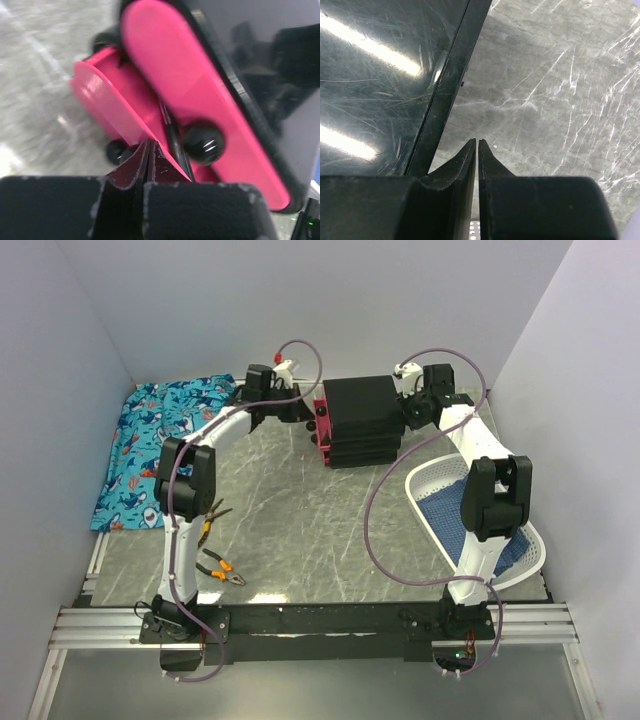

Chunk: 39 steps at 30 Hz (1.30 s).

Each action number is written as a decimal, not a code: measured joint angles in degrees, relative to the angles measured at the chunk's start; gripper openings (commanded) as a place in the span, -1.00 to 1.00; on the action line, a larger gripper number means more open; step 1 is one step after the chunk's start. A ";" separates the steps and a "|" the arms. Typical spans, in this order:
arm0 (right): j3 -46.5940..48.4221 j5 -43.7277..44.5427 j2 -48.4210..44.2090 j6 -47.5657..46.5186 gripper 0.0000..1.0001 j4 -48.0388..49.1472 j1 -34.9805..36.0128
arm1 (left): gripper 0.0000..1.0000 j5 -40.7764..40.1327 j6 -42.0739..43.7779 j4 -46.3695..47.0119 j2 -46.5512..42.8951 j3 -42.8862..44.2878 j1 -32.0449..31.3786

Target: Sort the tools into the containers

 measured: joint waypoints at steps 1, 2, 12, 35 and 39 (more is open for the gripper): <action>0.00 0.02 0.00 0.00 -0.74 0.00 0.02 | -0.98 0.26 -0.42 0.37 0.31 0.39 -0.42; 0.00 0.07 0.00 0.00 -0.74 0.02 0.04 | -0.95 0.61 -1.05 0.96 0.74 0.61 -0.90; -0.02 1.99 0.00 -0.09 -0.71 0.42 0.50 | 0.14 -2.29 -3.61 3.61 2.21 0.96 -1.57; 1.31 18.40 -5.22 -2.58 -0.63 8.57 1.16 | 0.20 6.47 -29.20 21.40 2.84 -15.69 4.55; 6.08 12.22 -5.73 -0.79 -0.63 7.56 1.27 | 0.22 9.79 -33.33 26.10 5.66 -15.78 4.00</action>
